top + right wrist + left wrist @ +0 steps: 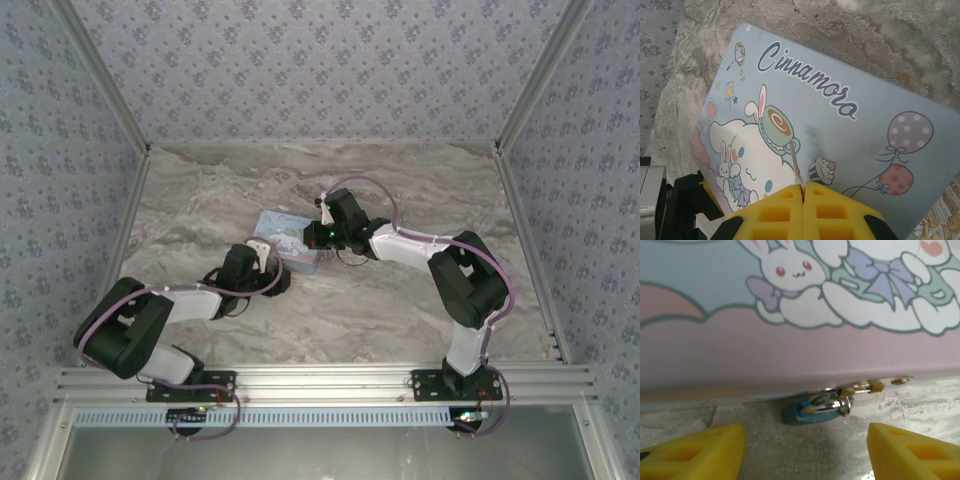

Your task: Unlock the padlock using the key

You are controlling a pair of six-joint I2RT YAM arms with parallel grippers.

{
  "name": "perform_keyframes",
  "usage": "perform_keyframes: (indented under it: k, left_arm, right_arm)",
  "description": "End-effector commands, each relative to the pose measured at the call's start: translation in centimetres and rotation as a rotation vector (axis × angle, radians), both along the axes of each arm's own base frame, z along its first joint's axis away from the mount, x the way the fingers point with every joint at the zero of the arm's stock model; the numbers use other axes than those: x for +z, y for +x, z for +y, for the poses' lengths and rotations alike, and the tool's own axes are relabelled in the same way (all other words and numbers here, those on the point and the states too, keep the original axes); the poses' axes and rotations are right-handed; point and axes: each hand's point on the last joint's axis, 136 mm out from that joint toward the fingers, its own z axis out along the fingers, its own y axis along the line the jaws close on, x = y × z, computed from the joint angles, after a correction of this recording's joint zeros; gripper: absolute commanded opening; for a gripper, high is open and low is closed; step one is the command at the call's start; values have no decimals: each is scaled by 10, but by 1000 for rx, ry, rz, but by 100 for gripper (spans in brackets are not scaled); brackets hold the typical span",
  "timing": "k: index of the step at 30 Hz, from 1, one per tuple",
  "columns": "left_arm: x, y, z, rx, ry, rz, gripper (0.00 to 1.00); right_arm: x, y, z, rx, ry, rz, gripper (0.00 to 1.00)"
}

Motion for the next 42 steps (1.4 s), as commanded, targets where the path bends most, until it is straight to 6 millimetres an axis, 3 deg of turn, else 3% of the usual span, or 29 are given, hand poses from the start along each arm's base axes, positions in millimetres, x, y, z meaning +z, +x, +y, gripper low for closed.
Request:
perform_keyframes:
  k: [1, 17, 42]
  left_arm:
    - [-2, 4, -4, -1, -14, -22, 64]
    - [-17, -3, -18, 2, 5, -2, 55]
    - [-23, -2, -28, 3, 98, -8, 33]
  right_arm:
    - [-29, -10, -11, -9, -97, 68, 0]
    - [-29, -9, -9, -9, -99, 68, 0]
    - [-26, -12, -7, -3, -98, 60, 0]
